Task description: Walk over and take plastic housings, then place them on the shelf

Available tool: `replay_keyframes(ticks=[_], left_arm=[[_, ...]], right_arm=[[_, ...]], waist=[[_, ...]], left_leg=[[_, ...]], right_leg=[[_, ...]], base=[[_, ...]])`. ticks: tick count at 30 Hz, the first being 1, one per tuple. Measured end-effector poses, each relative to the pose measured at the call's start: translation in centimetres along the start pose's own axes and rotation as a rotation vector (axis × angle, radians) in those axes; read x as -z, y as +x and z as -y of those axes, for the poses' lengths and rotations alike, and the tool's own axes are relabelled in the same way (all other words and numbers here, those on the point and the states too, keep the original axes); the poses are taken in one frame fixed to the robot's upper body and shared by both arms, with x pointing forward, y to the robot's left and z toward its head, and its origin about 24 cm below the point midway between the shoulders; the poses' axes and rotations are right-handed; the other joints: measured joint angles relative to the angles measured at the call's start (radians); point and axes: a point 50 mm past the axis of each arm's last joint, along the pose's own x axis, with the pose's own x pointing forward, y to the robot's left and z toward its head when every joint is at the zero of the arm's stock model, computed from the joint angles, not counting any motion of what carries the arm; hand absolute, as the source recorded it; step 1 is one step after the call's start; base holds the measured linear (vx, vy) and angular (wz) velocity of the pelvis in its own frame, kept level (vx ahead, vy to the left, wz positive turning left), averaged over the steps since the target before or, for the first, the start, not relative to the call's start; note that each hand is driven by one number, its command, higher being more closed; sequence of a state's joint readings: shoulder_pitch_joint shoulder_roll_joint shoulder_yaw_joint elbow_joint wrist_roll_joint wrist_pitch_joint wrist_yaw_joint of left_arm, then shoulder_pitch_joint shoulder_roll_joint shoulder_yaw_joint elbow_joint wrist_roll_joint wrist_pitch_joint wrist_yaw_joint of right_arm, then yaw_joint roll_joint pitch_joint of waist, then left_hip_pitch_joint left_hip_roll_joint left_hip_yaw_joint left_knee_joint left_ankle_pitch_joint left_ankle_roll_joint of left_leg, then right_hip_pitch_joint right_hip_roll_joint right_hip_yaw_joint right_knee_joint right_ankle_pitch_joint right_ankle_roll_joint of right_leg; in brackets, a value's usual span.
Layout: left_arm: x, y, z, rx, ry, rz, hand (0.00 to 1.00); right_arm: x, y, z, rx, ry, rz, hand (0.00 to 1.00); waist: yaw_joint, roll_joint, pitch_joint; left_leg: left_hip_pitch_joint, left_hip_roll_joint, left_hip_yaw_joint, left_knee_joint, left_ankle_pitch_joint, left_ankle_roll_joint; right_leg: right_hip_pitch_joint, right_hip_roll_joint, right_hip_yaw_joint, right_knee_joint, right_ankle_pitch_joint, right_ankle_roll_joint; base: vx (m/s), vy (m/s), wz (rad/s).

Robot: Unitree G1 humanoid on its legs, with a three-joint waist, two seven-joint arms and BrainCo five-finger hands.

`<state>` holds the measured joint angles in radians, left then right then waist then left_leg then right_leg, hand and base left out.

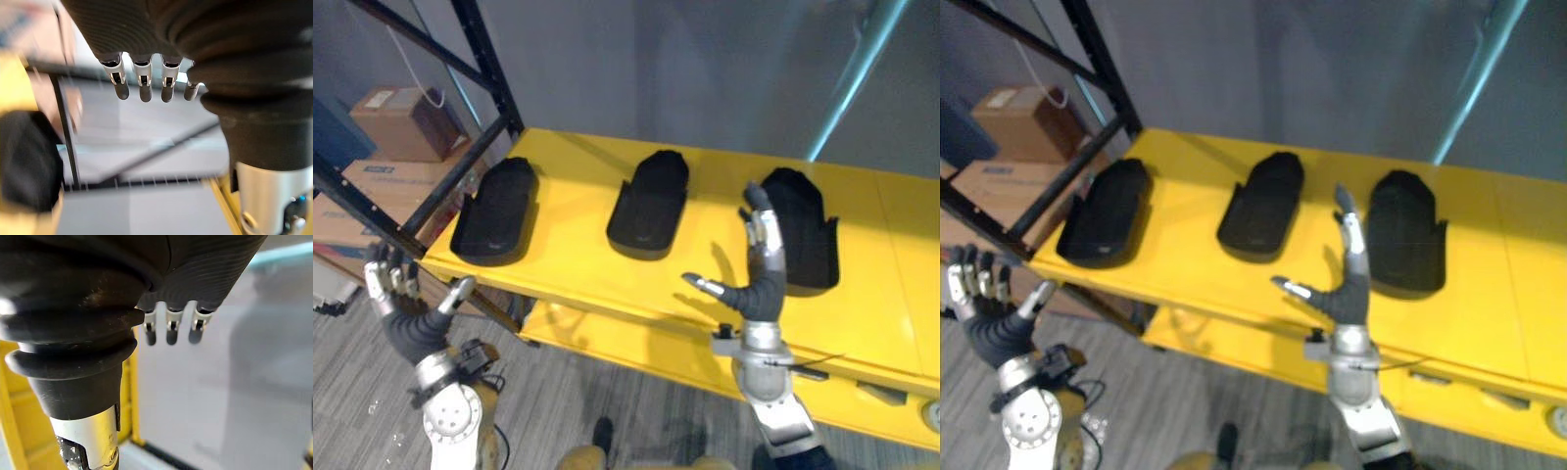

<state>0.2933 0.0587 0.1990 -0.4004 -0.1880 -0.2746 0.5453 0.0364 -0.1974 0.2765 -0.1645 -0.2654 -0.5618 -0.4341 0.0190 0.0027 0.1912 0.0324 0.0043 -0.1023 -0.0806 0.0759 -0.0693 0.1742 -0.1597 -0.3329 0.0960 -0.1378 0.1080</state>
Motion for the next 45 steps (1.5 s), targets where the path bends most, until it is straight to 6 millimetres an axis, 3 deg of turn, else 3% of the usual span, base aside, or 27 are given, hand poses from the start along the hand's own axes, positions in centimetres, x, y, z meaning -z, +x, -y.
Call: replay_keyframes(ticks=[9,23,26,35,40,45], left_arm=[[4.0,-0.7,-1.8,-0.19,0.058,-0.197,0.0],[8.1,-0.1,-1.4,-0.451,0.084,-0.302,0.0],[7.9,0.3,-1.0,-0.475,0.068,-0.289,0.0],[8.6,0.7,-0.5,-0.476,0.079,-0.303,0.0],[8.3,2.0,-0.3,-0.453,0.101,-0.265,0.0],[8.2,2.5,0.4,-0.309,0.102,-0.275,0.0]], right_arm=[[1.1,-1.4,-0.4,-0.042,0.001,-0.101,0.0],[2.2,-3.5,0.4,-0.112,0.007,-0.219,0.0],[2.4,-3.8,1.3,-0.122,-0.008,-0.241,0.0],[2.2,-3.9,1.8,-0.172,-0.026,-0.245,0.0],[2.3,-3.8,2.1,-0.186,-0.04,-0.246,0.0],[2.1,-3.8,2.7,-0.188,-0.061,-0.242,0.0]], waist=[[-0.005,-0.009,-0.02],[-0.04,-0.006,-0.043],[-0.063,0.002,-0.04],[-0.078,0.026,-0.031],[-0.089,0.029,-0.021],[-0.092,0.028,0.023]], left_leg=[[-0.015,0.008,0.01,-0.007,0.013,0.002],[0.003,0.039,0.109,-0.007,0.027,0.0],[-0.002,0.039,0.112,-0.007,0.033,-0.001],[-0.003,0.039,0.126,-0.005,0.036,-0.001],[0.0,0.039,0.143,-0.001,0.036,-0.001],[0.002,0.04,0.157,-0.001,0.035,-0.001]], right_leg=[[-0.028,0.005,0.013,0.01,0.008,-0.01],[-0.073,0.026,0.117,0.012,0.049,-0.015],[-0.086,0.025,0.126,0.015,0.045,-0.02],[-0.104,0.023,0.151,0.039,0.043,-0.018],[-0.133,0.02,0.174,0.084,0.034,-0.014],[-0.16,0.017,0.193,0.119,0.006,-0.02]], base=[[-0.05,-0.012,-0.04],[-0.06,0.001,-0.22],[-0.07,0.003,-0.07],[-0.01,0.001,-0.05],[0.01,0.0,-0.1],[-0.03,-0.004,-0.08]])
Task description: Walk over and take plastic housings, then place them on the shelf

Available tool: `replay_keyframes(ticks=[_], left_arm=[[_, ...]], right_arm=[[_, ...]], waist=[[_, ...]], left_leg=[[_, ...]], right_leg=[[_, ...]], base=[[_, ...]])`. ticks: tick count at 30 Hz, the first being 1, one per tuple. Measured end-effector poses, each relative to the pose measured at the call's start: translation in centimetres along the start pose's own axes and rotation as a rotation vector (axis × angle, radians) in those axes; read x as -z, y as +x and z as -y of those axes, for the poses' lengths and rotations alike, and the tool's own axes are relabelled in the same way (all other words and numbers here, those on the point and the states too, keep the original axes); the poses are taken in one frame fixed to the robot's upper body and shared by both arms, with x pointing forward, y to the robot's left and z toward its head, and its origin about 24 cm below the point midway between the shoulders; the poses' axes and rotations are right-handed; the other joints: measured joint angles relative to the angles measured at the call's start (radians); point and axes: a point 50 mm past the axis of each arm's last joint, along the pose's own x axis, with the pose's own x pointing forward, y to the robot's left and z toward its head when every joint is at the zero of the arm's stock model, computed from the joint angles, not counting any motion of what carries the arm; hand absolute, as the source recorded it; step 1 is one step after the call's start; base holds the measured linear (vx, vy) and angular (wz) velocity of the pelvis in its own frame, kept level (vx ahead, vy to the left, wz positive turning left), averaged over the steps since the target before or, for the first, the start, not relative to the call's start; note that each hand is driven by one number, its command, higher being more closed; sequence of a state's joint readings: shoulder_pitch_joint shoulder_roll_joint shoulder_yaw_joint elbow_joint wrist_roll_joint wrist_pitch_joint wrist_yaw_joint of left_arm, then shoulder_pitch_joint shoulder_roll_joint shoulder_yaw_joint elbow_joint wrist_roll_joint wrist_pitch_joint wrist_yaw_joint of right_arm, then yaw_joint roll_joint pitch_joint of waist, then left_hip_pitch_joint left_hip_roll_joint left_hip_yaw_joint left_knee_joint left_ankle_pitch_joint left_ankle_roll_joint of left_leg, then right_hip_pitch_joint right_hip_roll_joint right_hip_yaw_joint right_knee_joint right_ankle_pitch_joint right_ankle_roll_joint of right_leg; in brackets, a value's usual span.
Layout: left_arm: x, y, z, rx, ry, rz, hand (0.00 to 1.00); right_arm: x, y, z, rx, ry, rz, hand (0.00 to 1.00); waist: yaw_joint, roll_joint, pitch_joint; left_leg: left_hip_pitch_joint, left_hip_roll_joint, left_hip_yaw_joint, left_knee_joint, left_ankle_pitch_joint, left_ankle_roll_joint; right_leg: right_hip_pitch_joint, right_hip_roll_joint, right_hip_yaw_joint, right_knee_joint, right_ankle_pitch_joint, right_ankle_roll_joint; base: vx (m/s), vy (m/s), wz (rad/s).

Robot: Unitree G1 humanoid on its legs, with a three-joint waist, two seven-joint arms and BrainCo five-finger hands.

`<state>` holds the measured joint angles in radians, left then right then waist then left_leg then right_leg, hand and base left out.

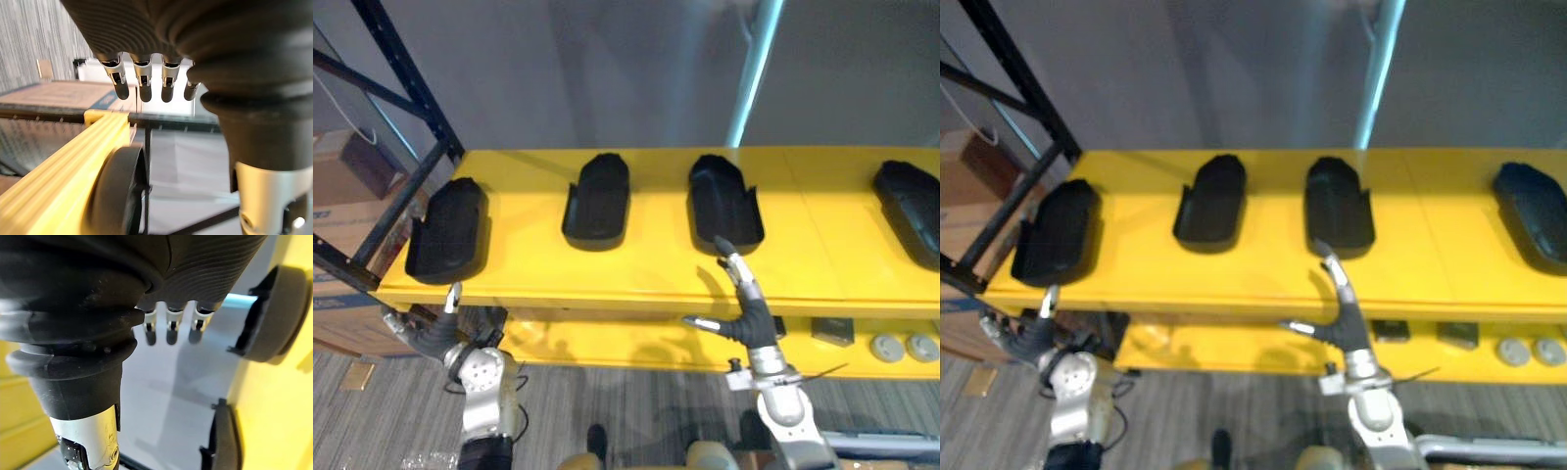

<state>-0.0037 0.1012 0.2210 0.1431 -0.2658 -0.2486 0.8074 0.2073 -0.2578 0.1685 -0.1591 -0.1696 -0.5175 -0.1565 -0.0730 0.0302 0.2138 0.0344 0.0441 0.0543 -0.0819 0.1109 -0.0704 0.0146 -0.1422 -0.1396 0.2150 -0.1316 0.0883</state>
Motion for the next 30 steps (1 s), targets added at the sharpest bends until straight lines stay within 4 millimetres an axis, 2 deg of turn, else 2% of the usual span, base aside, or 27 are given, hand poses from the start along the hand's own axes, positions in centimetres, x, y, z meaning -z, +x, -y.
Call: replay_keyframes(ticks=[3,8,11,13,19,25,30], left_arm=[[-0.2,-0.9,-1.1,0.138,0.049,-0.007,0.0],[-0.4,-1.5,-3.4,0.26,0.128,-0.02,0.0],[-0.9,-1.3,-4.2,0.297,0.302,0.05,0.0],[-2.1,-0.3,-4.5,0.31,0.511,0.169,0.0],[-4.2,1.6,-5.2,0.261,0.713,0.282,0.0],[-5.2,2.9,-4.8,0.261,0.85,0.329,0.0],[-4.7,5.7,-3.8,0.362,0.981,0.228,0.0]], right_arm=[[-0.5,-0.2,0.7,0.018,-0.017,0.014,0.0],[-0.5,-0.2,1.7,0.008,-0.049,0.017,0.0],[-0.8,0.0,1.9,0.002,-0.055,0.035,0.0],[-1.1,0.2,2.6,0.005,-0.073,0.05,0.0],[-1.0,0.2,3.5,0.027,-0.063,0.044,0.0],[-1.0,0.3,3.7,0.015,-0.059,0.047,0.0],[-1.1,0.7,4.2,-0.014,-0.064,0.053,0.0]], waist=[[-0.001,0.005,0.015],[0.006,0.01,0.026],[0.008,0.011,0.031],[0.007,0.017,0.05],[0.005,0.029,0.067],[0.004,0.031,0.069],[-0.001,0.046,0.078]], left_leg=[[0.0,-0.002,0.007,0.0,-0.002,0.003],[0.002,-0.006,0.001,0.001,-0.005,0.007],[0.001,-0.008,-0.001,0.001,-0.009,0.009],[0.0,-0.009,-0.004,0.001,-0.013,0.01],[-0.003,-0.011,-0.012,0.001,-0.017,0.009],[-0.001,-0.011,-0.013,0.001,-0.022,0.007],[0.0,-0.021,-0.001,0.029,-0.043,0.011]], right_leg=[[-0.005,-0.002,0.005,0.004,-0.002,0.003],[-0.006,-0.013,-0.001,0.021,-0.014,0.011],[-0.005,-0.015,-0.004,0.021,-0.018,0.012],[-0.005,-0.017,-0.01,0.022,-0.025,0.005],[-0.014,-0.02,-0.016,0.038,-0.038,0.012],[-0.014,-0.02,-0.019,0.045,-0.044,0.009],[-0.028,-0.034,0.002,0.073,-0.061,0.013]], base=[[0.01,0.001,-0.06],[0.04,-0.001,0.06],[0.03,0.004,0.04],[0.01,0.001,0.03],[0.02,-0.006,0.03],[0.05,-0.015,0.01],[0.01,0.003,-0.06]])
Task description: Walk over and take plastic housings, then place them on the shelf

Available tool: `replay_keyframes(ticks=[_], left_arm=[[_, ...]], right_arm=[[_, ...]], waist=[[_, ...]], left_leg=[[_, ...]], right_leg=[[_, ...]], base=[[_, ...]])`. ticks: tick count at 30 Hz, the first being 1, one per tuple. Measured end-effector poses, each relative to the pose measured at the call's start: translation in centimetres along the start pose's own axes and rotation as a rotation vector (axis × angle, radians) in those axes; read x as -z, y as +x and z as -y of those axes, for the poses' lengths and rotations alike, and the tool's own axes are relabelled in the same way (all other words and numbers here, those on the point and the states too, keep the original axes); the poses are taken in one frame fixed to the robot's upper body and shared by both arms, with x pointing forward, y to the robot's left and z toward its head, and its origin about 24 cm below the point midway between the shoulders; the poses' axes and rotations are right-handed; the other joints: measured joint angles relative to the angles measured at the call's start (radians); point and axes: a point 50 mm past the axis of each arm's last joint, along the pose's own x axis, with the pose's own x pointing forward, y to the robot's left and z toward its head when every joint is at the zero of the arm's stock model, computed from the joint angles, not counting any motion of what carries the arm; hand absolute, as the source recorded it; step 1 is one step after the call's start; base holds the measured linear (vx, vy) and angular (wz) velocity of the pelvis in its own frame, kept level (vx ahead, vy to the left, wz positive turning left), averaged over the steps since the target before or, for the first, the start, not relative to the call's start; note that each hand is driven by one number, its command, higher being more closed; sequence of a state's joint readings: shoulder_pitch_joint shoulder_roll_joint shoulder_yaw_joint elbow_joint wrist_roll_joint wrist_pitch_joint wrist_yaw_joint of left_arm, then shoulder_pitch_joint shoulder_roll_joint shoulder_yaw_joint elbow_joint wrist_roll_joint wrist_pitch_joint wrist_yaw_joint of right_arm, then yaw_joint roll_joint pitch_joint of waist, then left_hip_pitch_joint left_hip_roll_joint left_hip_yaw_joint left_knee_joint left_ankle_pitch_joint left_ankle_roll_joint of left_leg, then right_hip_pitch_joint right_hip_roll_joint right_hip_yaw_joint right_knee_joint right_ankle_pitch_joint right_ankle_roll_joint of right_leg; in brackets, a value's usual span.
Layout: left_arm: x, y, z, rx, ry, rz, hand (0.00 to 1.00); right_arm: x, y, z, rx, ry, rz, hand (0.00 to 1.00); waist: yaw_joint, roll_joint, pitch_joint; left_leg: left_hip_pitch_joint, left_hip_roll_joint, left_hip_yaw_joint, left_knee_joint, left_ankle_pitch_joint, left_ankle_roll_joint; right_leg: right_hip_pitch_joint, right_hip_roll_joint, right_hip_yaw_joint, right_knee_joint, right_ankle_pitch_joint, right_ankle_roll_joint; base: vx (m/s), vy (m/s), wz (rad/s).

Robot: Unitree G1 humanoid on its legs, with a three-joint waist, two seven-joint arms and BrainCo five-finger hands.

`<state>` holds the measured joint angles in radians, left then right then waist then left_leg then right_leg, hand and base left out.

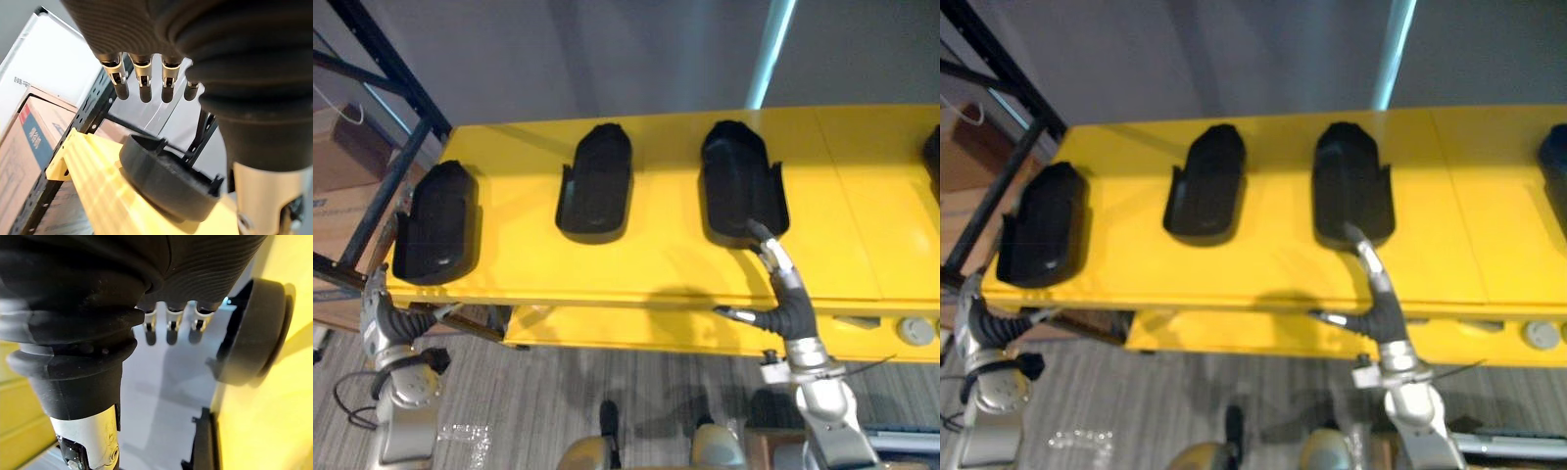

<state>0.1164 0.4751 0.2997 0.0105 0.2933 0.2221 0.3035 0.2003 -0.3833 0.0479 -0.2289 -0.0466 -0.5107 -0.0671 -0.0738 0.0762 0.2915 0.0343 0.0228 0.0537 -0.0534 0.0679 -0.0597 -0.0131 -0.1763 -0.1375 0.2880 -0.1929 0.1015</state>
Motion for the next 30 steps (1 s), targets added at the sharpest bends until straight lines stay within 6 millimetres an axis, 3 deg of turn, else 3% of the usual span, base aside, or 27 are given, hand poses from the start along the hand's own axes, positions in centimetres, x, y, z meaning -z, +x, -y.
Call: replay_keyframes(ticks=[6,11,21,30], left_arm=[[1.9,0.4,0.4,0.13,0.055,-0.087,0.0],[2.2,0.9,0.5,0.149,0.055,-0.099,0.0],[-0.2,1.0,-1.1,-0.101,-0.074,0.064,0.0],[-1.2,0.8,-0.4,-0.114,-0.132,0.073,0.0]], right_arm=[[-0.2,0.3,0.1,-0.024,0.012,0.001,0.0],[-1.6,0.9,0.2,-0.049,0.014,0.073,0.0],[-2.5,1.3,-0.1,-0.058,0.022,0.119,0.0],[-3.4,1.5,-0.5,-0.057,0.042,0.161,0.0]], waist=[[-0.022,0.004,0.002],[-0.022,0.011,0.02],[-0.02,0.008,0.065],[-0.021,0.008,0.066]], left_leg=[[-0.004,-0.007,0.015,0.031,-0.022,0.002],[-0.021,-0.014,0.037,0.046,-0.028,0.004],[-0.072,-0.017,0.055,0.098,-0.044,0.001],[-0.106,-0.016,0.072,0.117,-0.052,-0.001]], right_leg=[[-0.009,-0.008,0.015,0.023,-0.014,0.002],[-0.048,-0.017,0.042,0.067,-0.029,0.005],[-0.129,-0.029,0.067,0.165,-0.065,-0.004],[-0.17,-0.03,0.087,0.179,-0.065,-0.003]], base=[[-0.01,0.003,-0.09],[0.0,-0.004,-0.09],[-0.03,-0.019,-0.02],[0.0,-0.003,-0.04]])
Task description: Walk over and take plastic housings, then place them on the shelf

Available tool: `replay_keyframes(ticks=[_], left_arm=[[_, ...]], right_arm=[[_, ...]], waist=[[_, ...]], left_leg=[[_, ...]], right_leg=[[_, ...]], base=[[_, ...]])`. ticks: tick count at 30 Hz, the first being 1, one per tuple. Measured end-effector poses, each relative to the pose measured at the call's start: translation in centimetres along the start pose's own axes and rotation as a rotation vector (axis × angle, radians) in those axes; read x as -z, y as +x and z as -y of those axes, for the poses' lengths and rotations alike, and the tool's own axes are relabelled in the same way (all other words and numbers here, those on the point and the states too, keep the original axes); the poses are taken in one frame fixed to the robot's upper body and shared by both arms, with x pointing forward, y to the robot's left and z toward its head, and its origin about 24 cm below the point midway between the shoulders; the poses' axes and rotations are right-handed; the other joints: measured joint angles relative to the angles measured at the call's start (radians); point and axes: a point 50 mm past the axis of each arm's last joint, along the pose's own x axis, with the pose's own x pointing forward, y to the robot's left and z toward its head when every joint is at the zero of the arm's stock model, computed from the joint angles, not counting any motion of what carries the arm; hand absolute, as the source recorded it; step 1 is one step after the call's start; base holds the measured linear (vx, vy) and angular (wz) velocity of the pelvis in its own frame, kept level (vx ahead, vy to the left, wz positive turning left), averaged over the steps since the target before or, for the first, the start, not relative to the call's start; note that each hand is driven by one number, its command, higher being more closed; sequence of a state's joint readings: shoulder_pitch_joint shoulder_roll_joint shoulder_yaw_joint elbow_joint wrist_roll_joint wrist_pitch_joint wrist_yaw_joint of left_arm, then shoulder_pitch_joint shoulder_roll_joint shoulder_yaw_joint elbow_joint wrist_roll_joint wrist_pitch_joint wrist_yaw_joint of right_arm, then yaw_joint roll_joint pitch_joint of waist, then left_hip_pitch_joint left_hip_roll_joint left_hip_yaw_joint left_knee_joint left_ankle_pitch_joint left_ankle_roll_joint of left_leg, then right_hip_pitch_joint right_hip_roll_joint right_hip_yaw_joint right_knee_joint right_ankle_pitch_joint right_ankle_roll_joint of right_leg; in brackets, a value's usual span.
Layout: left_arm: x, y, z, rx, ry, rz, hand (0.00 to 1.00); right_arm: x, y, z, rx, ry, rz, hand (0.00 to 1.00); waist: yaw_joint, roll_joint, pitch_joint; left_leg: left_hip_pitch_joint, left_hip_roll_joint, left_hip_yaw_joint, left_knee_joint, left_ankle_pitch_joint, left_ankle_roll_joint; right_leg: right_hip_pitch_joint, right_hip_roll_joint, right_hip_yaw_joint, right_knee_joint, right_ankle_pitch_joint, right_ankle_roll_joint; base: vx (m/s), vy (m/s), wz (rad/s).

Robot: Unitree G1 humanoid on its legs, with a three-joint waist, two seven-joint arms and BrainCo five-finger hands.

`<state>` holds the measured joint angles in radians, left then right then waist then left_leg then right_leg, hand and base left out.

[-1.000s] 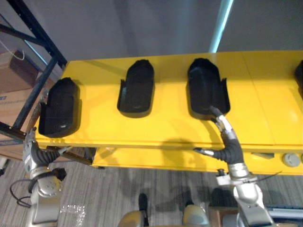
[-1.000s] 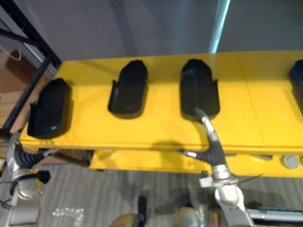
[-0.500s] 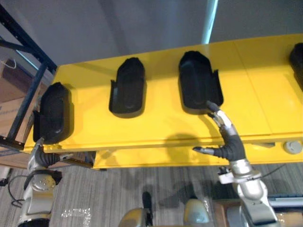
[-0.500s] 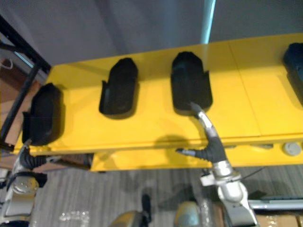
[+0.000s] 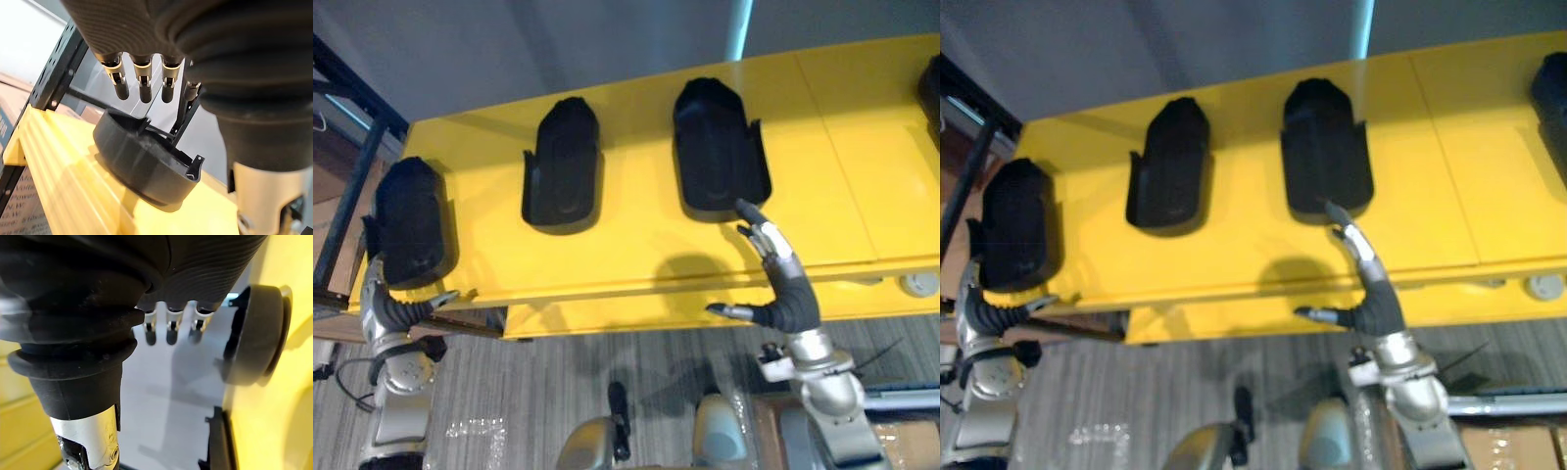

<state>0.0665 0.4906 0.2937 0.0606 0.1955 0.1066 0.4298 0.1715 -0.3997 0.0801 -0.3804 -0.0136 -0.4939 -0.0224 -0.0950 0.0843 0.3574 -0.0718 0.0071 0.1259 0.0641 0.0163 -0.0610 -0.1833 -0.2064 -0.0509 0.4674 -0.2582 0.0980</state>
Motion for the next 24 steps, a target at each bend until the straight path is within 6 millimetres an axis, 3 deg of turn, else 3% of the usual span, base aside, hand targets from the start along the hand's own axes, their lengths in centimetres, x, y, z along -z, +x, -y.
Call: replay_keyframes(ticks=[9,24], left_arm=[[-1.0,1.6,0.9,0.031,-0.054,-0.016,0.0],[0.0,3.4,0.9,0.09,0.006,-0.128,0.0]], right_arm=[[-1.0,0.6,-0.2,-0.008,0.01,0.056,0.0],[-1.6,0.8,-0.3,-0.022,0.028,0.086,0.0]], waist=[[-0.002,-0.006,0.004],[0.0,-0.004,0.005]], left_leg=[[-0.034,0.008,0.027,0.053,-0.032,-0.001],[-0.034,0.016,0.055,0.054,-0.041,-0.003]], right_leg=[[-0.028,0.001,0.025,0.013,0.0,0.001],[-0.037,0.01,0.05,0.012,0.003,0.004]], base=[[0.0,0.001,-0.07],[0.0,-0.005,-0.04]])
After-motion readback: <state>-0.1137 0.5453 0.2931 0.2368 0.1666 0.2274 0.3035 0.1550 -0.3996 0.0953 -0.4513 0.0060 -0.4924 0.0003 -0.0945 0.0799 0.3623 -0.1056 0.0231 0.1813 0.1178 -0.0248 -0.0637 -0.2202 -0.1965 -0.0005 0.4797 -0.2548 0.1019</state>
